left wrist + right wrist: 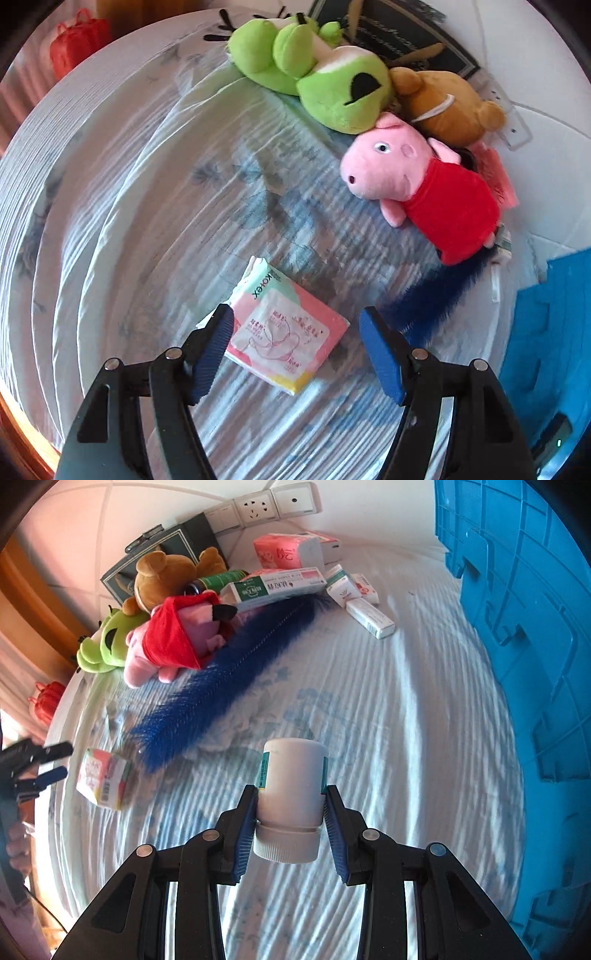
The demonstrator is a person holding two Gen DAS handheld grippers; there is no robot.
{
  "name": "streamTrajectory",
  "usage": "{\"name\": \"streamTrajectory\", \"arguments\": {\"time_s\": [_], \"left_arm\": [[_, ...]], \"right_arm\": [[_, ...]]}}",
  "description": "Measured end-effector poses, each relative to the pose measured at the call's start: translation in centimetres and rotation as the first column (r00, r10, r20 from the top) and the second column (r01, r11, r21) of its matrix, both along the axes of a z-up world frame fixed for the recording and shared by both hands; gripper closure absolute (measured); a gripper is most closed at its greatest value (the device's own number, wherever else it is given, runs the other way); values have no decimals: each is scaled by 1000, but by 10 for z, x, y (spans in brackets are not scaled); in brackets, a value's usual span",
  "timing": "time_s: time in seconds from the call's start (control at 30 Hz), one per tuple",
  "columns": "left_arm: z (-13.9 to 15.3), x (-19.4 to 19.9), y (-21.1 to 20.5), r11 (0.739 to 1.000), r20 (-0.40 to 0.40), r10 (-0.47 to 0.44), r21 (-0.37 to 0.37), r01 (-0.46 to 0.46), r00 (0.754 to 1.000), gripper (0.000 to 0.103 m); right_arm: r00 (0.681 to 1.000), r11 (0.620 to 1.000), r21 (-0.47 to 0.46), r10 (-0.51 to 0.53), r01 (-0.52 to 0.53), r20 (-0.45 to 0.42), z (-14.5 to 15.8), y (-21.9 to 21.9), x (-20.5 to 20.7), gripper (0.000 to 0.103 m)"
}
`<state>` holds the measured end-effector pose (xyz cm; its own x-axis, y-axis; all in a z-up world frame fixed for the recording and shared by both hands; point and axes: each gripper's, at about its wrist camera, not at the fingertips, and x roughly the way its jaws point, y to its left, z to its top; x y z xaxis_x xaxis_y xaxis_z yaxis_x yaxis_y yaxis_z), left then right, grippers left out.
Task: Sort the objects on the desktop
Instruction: 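Lift the pad pack and white bottle and carry both to the crate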
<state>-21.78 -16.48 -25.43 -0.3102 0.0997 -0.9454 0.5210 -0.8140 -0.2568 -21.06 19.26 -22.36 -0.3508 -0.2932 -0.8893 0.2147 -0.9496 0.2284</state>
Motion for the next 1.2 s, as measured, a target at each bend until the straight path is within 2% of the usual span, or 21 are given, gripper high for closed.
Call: {"name": "streamTrajectory", "arguments": {"time_s": [0.03, 0.1, 0.13, 0.17, 0.27, 0.43, 0.57, 0.63, 0.73, 0.77, 0.83, 1.03, 1.2], "left_arm": [[-6, -6, 2, 999, 29, 46, -15, -46, 999, 33], [-18, -17, 6, 997, 75, 70, -21, -68, 995, 33], [-25, -21, 9, 995, 114, 88, -54, -82, 990, 33], [-27, -23, 12, 992, 118, 95, -88, -85, 988, 29], [-31, -25, 19, 985, 157, 102, -151, -79, 982, 28], [-32, 4, 20, 987, 173, 131, -114, -112, 976, 26], [-44, 14, 26, 991, 192, 101, -101, -83, 976, 17], [-42, 22, 29, 993, 177, 87, -99, -71, 980, 17], [-46, 41, 34, 998, 163, 56, -29, -52, 985, 18], [-51, 47, 35, 999, 157, 38, 5, -39, 987, 28], [-58, 59, 37, 999, 140, 3, 48, -10, 990, 35], [-28, 91, 48, 996, -2, -83, -40, 83, 997, 38], [29, 105, 60, 970, -134, -208, -155, 187, 969, 38]], "right_arm": [[1000, 1000, -1, 7, -7, 2, -1, 0, -1, 68], [1000, 1000, -7, 22, -22, 4, -4, 0, -4, 68], [1000, 1000, -11, 28, -28, 6, -5, 0, -6, 68], [999, 999, -15, 33, -33, 8, -7, 0, -8, 68], [999, 999, -30, 41, -40, 18, -12, 0, -16, 68], [998, 998, -38, 57, -56, 31, -21, -1, -24, 68], [996, 996, -54, 71, -68, 45, -27, -4, -24, 68], [995, 995, -56, 82, -79, 53, -28, -7, -21, 68], [994, 994, -50, 100, -98, 50, -27, -10, -13, 68], [994, 994, -45, 102, -100, 50, -27, -11, -11, 68], [993, 994, -27, 108, -107, 53, -29, -11, -7, 68], [994, 995, -20, 100, -99, 47, -27, -8, 6, 68], [995, 996, 6, 90, -89, -36, 0, -5, 23, 68]]}}
